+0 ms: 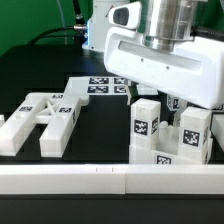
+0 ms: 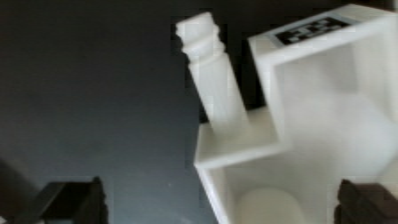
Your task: Assemble chair
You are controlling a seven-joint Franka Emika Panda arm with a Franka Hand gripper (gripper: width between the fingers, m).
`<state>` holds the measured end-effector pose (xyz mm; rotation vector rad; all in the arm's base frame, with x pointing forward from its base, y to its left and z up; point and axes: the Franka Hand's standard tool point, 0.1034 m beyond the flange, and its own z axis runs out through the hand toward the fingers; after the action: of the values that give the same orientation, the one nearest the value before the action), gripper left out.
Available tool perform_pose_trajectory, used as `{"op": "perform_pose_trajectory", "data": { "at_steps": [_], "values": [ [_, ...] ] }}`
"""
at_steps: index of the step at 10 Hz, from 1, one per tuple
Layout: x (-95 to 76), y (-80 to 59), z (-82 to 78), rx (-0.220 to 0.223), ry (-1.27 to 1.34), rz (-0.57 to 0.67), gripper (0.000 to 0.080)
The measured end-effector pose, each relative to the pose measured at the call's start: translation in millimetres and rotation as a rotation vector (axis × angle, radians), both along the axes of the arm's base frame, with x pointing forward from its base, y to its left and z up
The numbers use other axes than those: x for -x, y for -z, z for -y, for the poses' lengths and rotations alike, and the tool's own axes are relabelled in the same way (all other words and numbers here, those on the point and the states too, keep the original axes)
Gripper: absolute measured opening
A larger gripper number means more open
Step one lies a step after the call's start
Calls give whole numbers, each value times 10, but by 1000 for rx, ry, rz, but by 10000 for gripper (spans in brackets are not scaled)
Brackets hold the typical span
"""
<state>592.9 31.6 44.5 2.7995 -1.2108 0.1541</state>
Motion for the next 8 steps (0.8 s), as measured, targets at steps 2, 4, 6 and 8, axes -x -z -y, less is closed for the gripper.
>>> {"op": "perform_pose_trajectory", "data": {
  "at_steps": [2,4,6,8],
  "values": [
    [15,131,-22,11,-11,-10,649],
    [10,204,-19,19,-13,-15,649],
    [39,266,14,25,-13,-24,649],
    [54,298,80,29,-16,-31,649]
  ]
}}
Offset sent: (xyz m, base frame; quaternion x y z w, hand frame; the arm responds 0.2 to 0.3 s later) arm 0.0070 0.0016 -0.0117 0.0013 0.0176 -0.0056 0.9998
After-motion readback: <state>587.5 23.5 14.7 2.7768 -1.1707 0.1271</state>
